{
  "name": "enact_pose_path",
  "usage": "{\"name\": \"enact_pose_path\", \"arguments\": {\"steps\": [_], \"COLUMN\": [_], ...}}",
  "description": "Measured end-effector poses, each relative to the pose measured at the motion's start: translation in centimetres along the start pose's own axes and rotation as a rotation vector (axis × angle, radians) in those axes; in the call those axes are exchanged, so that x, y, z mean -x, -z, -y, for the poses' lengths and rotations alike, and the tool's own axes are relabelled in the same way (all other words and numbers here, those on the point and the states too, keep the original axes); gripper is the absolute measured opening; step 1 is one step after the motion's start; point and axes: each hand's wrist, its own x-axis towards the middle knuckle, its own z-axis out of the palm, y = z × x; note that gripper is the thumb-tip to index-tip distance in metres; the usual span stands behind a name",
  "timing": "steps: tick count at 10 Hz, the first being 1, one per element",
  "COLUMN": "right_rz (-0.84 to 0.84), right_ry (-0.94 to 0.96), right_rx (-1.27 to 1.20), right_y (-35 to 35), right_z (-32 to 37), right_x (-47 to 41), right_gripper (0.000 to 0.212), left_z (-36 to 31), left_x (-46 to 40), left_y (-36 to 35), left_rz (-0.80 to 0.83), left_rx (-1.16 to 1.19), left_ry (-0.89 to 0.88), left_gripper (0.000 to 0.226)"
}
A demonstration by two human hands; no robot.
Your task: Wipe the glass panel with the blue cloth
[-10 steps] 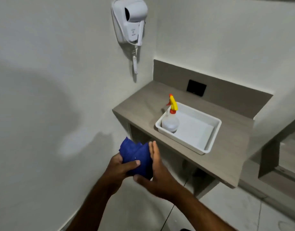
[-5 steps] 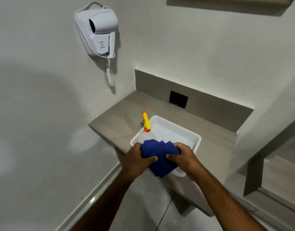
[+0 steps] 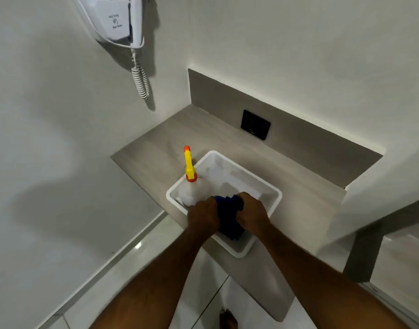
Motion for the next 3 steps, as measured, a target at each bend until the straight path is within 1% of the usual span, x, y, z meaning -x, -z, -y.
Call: {"name": "enact_pose_path", "arguments": {"steps": [1,2,3], "right_rz": [-0.034,0.000,-0.006], "right_ry": [0.036,0.043,0.126], "right_rx": [0.069,0.213,0.446], "right_y": [-1.4,-1.8,-1.8], "right_z": [-0.2,-0.2,-0.5], "right_x": [-0.2,-0.2,-0.2], "right_gripper": [0.038,0.034,0.033], "left_z": [-0.3,-0.6,-1.3], "left_x": [0.3,1.2,2.4], "left_y": [-0.1,1.0,3.2], "left_rz": [-0.032,-0.025,-0.083], "left_rx": [-0.117,-0.206,-0.146], "left_ry": [-0.066,-0.152,-0.303], "left_gripper": [0.028,0.028,0.023]}}
